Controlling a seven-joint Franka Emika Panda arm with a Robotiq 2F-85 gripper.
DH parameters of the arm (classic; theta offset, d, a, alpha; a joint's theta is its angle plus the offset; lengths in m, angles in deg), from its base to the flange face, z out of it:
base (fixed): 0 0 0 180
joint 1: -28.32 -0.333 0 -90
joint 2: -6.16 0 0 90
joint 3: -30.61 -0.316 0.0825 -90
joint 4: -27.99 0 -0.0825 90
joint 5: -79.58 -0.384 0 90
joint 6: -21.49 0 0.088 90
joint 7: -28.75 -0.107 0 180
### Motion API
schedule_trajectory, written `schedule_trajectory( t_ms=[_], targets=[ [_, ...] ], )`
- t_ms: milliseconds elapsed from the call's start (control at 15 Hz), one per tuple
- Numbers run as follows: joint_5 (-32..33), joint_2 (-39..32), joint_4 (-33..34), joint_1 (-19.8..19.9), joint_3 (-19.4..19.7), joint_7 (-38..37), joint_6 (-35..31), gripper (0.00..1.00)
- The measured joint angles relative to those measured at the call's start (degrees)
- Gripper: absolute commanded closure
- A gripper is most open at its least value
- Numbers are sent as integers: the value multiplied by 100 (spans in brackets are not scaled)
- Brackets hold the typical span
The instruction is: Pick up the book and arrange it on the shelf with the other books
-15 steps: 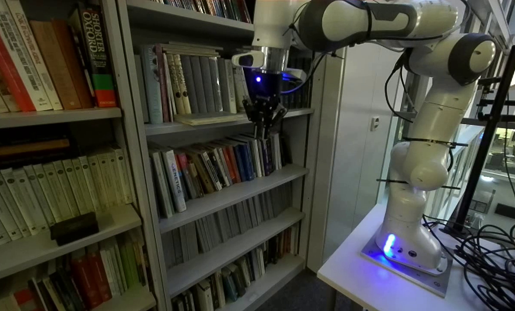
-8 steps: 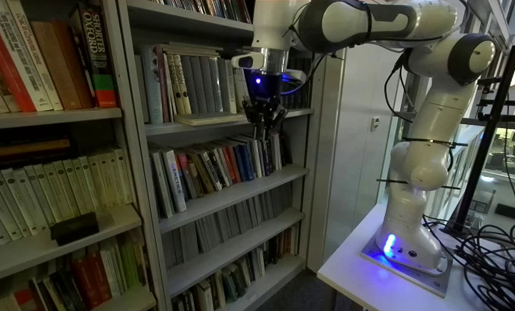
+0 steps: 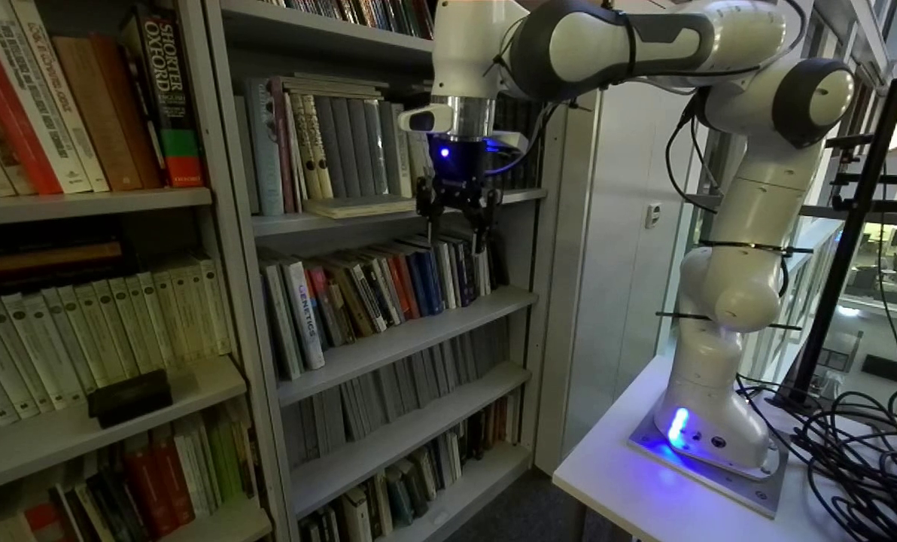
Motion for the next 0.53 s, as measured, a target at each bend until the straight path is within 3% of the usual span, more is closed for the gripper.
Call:
schedule_trajectory(
  t_ms=[533],
  targets=[
    [-4,-45,0,8,22,0,13,0]
  ],
)
